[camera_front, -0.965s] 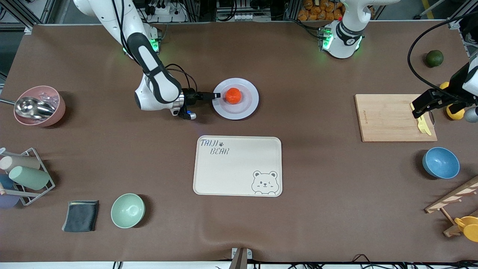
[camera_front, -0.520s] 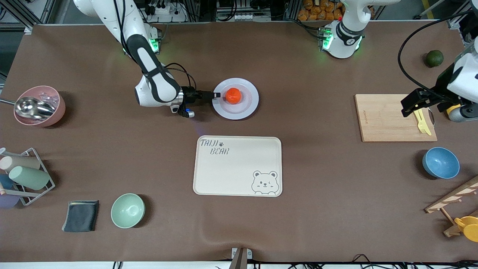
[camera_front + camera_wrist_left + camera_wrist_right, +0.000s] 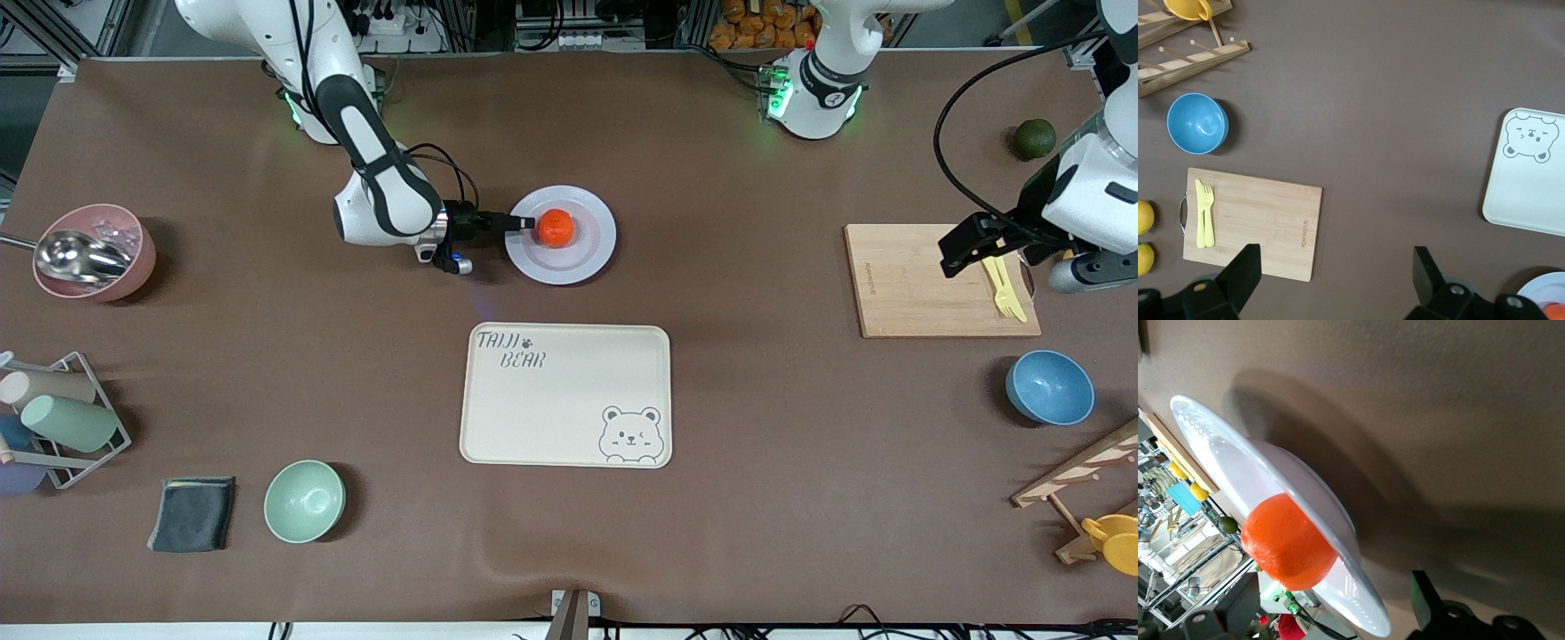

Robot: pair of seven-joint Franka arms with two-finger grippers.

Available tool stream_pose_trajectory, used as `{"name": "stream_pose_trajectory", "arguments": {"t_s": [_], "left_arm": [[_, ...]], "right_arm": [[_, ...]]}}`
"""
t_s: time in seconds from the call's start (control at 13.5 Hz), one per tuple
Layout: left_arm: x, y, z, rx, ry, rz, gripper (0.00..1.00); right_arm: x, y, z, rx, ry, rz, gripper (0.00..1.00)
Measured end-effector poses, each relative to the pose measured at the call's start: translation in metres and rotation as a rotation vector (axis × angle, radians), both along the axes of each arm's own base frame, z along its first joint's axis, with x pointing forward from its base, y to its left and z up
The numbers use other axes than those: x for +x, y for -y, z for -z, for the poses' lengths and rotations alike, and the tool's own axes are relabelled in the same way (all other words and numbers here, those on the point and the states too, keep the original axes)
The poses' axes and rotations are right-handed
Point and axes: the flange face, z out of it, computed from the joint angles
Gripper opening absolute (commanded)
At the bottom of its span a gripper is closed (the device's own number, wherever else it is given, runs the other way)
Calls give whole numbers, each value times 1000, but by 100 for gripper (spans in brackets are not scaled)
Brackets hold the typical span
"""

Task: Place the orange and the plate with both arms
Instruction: 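Grasp the rim of the white plate with the right gripper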

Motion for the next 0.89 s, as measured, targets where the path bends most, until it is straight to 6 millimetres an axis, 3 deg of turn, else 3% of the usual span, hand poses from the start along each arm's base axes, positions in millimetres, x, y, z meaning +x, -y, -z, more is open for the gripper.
{"name": "stream_pose_trajectory", "arguments": {"t_s": [0.22,0.52,0.67,0.89], "left_arm": [[3,-5,6,1,-11,-9,100],[6,-3,14,-8,-25,-7,100],[5,-2,13,-10,-24,-5,100],[5,0,11,-10,-21,-2,100]], "right_arm": [[-2,2,4,-7,4,-3,100],[-3,0,5,4,-2,31,15],[-12,-13,5,17,-12,76,2],[-29,-32,6,-7,3,84,0]]}}
